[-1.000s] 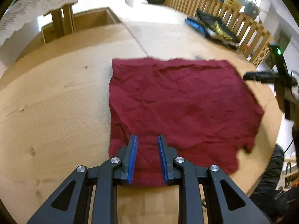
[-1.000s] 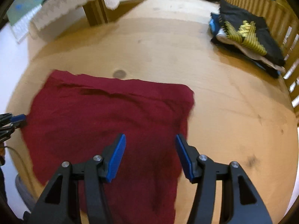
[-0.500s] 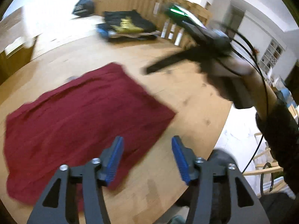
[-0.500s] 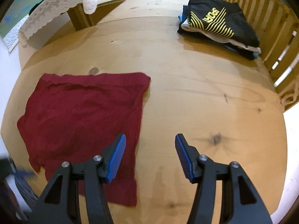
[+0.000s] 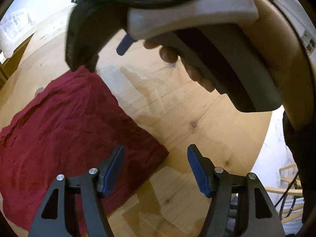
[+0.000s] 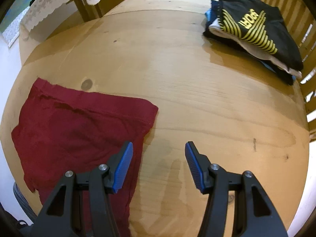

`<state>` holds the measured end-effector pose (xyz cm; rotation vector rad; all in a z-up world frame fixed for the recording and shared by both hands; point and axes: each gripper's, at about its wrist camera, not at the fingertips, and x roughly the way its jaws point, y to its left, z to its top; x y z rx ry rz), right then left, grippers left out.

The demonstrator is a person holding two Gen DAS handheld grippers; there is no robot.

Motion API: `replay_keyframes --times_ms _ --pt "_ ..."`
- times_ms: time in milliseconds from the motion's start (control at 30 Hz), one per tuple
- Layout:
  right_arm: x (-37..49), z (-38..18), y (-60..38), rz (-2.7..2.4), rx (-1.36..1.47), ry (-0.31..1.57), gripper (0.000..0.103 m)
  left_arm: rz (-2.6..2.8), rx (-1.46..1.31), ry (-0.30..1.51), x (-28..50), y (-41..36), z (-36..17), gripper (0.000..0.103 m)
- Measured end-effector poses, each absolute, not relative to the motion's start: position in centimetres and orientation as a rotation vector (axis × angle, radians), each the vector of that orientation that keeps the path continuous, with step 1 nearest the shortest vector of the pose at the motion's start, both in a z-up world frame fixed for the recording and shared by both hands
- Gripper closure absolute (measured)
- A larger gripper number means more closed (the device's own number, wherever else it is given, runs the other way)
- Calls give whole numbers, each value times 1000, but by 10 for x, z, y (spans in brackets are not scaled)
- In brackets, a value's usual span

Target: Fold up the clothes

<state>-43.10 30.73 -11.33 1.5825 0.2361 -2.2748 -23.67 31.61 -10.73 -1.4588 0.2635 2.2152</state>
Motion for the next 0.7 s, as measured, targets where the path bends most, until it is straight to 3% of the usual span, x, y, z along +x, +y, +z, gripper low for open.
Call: replay_keyframes --times_ms 300,433,633,700 --pt "-440 -111 313 -2269 1570 207 48 2231 -1484 308 -232 322 -124 40" --pt "-444 -108 323 -2275 1573 152 48 2252 -1432 336 -224 317 -127 45" --pt "-442 -104 327 -2290 1577 141 48 2291 -1404 363 -221 303 -128 74" --pt "-442 -103 324 -2281 1573 132 48 2292 -1393 389 -221 298 -129 95"
